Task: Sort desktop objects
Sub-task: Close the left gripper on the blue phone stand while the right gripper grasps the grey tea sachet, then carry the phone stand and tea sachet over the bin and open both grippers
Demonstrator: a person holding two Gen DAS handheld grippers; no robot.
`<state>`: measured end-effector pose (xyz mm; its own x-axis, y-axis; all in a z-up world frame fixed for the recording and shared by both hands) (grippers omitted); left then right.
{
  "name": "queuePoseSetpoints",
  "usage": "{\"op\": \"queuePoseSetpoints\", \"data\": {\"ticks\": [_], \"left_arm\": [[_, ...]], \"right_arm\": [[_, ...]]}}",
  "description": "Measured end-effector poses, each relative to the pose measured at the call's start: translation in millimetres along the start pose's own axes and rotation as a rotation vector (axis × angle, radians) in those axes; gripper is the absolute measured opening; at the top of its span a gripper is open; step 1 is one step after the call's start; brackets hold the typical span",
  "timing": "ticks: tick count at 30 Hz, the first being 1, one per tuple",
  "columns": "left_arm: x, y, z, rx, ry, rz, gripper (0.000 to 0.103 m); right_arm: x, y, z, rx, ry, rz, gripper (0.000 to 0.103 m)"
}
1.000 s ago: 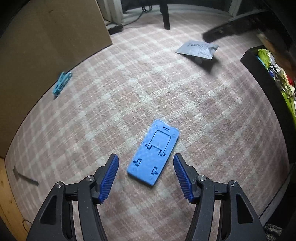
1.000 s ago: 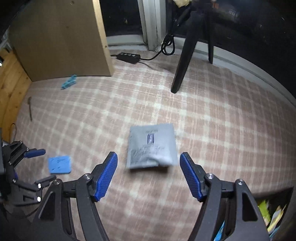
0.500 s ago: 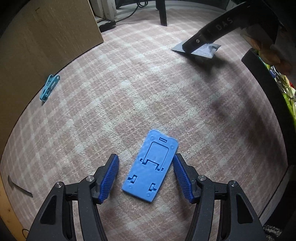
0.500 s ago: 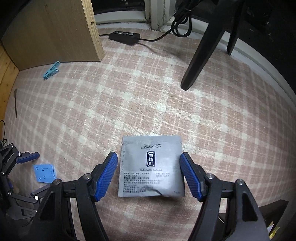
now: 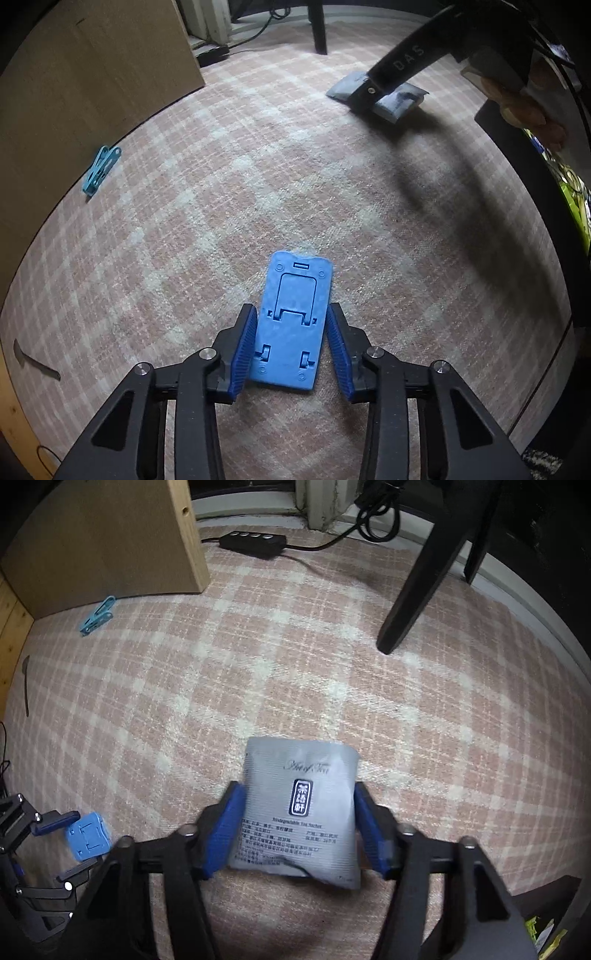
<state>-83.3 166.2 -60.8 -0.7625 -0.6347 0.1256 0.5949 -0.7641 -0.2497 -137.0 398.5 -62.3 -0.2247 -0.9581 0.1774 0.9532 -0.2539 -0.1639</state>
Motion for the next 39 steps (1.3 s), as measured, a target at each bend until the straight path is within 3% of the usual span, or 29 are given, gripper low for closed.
{"op": "queuePoseSetpoints", "data": {"ticks": [16, 20, 26, 32, 39], "left_arm": [[25.2, -3.3, 29.8, -0.055, 0.007, 0.130, 0.034], [19.5, 9.7, 43.3, -0.068, 0.001, 0.161, 0.034], [5.8, -1.3, 52.5, -0.112, -0.009, 0.159, 0.034], [-43.7, -19.5, 82.2, -0.178, 0.018, 0.109, 0.034], [-133.3, -41.2, 125.2, -0.260, 0.101, 0.029, 0.034]], "right_arm": [[-10.5, 1.5, 43.2, -0.132, -0.064, -0.074, 0.048], [-5.0, 15.2, 60.6, -0.173, -0.071, -0.067, 0.048], [-9.5, 46.9, 93.5, -0.244, -0.100, -0.095, 0.048], [-36.0, 84.5, 131.7, -0.321, -0.107, -0.140, 0.048], [-92.4, 157.6, 187.4, -0.398, -0.036, -0.208, 0.048]]}}
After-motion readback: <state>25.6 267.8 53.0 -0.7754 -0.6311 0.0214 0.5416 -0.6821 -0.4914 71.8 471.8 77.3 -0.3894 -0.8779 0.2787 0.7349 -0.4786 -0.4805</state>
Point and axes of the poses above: each gripper's, at about its wrist camera, not at the fingertips, and z roughly against the way its jaws point, x to its left, y to its underside, the point moved 5 cm from there along -z, roughly the way its jaws point, and after that the axes turned 8 degrees about -y, right-handed, at the moved point
